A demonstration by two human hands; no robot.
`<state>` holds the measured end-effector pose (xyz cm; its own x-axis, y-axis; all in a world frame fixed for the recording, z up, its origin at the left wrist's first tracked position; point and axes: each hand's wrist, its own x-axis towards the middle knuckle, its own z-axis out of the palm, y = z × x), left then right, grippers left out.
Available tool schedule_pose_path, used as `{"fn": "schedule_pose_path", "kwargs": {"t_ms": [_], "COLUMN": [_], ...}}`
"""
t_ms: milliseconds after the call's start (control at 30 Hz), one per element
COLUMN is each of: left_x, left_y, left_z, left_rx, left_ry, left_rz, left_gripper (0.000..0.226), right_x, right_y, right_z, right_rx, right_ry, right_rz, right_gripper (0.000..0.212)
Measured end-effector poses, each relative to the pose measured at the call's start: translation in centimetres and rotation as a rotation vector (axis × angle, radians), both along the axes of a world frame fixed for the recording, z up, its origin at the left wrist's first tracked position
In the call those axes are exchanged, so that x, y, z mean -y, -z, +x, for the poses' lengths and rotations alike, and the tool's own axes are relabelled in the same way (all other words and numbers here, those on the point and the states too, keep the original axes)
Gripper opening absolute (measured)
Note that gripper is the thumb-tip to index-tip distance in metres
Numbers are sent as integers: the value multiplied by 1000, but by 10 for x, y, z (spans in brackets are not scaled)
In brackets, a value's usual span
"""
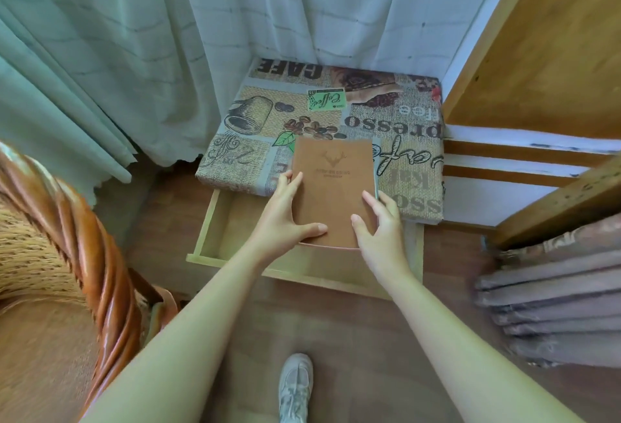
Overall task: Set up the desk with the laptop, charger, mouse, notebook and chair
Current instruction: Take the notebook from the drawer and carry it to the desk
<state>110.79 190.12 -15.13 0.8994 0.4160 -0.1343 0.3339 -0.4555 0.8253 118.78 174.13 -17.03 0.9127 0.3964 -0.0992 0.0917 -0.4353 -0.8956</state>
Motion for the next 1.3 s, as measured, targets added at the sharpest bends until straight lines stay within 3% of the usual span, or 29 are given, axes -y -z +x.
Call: {"fn": "schedule_pose_path", "kwargs": {"t_ms": [233,433,633,767,900,1067,1200,1300], "left_x": [-58,-86,-96,-95,-85,-79,-75,-72], "left_y": [40,67,71,71,76,83,84,86], "left_z": [74,115,135,159,177,174,160,152], "left_rx": [-27,-43,3,-13,-40,-93,-79,-77], "left_ry": [27,27,50,166,362,355,356,359], "left_rz": [4,78,455,613,690,723,701,683], "left_gripper": [106,100,59,65,65,59,56,55], "right_x": [-60,-99,-104,-95,-89,-74,-58,-55], "right_y": [30,57,64,62,63,57,64,73], "right_z": [63,98,111,123,131,106,70,50], "right_rx": [-39,69,176,131,102,94,321,384], "right_ry": [103,289,378,519,366,145,12,-31], "right_rz": [-18,-65,-141,-110,-93,-52,-158,-189], "right_gripper": [44,37,45,40,42,43,46,44]}}
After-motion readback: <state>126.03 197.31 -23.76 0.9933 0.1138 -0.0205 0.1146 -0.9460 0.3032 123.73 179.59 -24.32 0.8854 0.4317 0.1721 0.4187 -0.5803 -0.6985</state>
